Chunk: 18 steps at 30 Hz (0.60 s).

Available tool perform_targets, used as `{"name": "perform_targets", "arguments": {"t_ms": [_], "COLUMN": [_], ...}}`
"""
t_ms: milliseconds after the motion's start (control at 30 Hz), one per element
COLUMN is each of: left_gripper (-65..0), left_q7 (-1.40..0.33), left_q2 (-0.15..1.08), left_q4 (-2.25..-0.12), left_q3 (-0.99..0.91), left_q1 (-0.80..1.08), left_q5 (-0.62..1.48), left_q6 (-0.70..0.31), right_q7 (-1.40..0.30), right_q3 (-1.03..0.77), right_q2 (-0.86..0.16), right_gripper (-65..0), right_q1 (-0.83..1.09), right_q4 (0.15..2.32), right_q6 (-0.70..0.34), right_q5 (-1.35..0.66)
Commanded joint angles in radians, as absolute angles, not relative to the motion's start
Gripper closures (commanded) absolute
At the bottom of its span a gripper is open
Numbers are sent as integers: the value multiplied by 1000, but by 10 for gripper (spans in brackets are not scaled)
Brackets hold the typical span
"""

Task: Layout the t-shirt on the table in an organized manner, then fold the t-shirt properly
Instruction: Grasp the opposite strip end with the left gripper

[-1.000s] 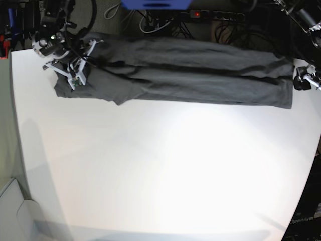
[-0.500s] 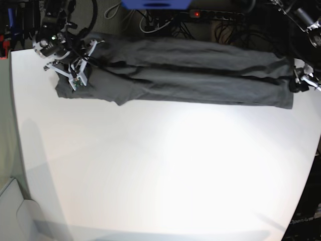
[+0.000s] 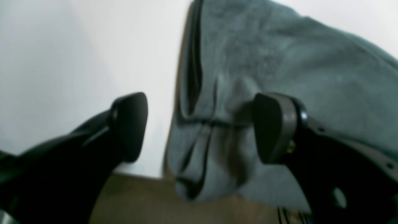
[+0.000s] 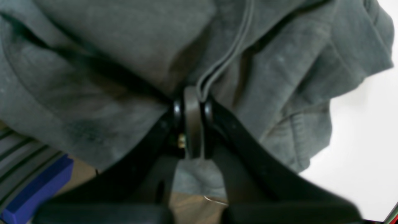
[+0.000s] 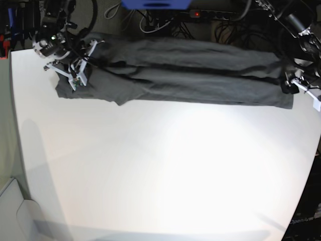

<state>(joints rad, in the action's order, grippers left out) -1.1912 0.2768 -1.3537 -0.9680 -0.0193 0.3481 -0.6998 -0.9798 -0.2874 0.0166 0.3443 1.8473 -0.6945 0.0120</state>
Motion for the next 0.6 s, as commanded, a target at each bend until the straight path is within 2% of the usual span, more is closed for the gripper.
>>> {"name": "perform_targets", "arguments": {"t_ms": [0, 267, 400, 467, 567], "left_gripper": [-513, -513, -507, -477, -350], "left_q7": [-1171, -1119, -1095, -1096, -1102], "left_q2": [295, 294, 294, 294, 294], "left_q4": [-1366, -1188, -1176, -1178, -1181], "left_q3": [-970, -967, -914, -905, -903], "left_q1": [-25, -28, -24, -24, -24], "left_q5": [360, 360, 360, 360, 360], "left_q6": [-698, -698, -698, -698, -698], "right_q7": [-986, -986, -986, -986, -986], "right_q3": [-286, -285, -285, -285, -288], "right_q2": [16, 16, 16, 16, 16], "right_gripper": [0, 0, 0, 0, 0], "right_q1": [348, 348, 351, 351, 351], "right_q4": [1853, 1853, 1853, 1853, 1853], "right_q6": [-698, -698, -698, -698, -698], "right_q5": [7, 7, 7, 7, 7]}}
